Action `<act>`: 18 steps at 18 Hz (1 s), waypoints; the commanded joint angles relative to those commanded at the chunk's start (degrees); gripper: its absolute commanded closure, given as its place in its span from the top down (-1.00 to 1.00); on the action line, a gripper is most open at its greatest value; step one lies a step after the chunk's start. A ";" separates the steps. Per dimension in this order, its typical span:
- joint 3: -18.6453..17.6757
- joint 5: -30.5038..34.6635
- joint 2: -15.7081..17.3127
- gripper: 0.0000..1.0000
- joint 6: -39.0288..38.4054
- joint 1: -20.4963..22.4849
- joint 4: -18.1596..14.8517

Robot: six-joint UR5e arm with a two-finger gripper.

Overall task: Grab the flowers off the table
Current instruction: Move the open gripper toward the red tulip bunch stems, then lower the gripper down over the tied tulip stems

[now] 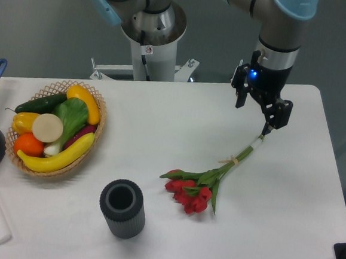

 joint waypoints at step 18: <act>-7.65 -6.42 -1.23 1.00 -18.27 -2.45 9.58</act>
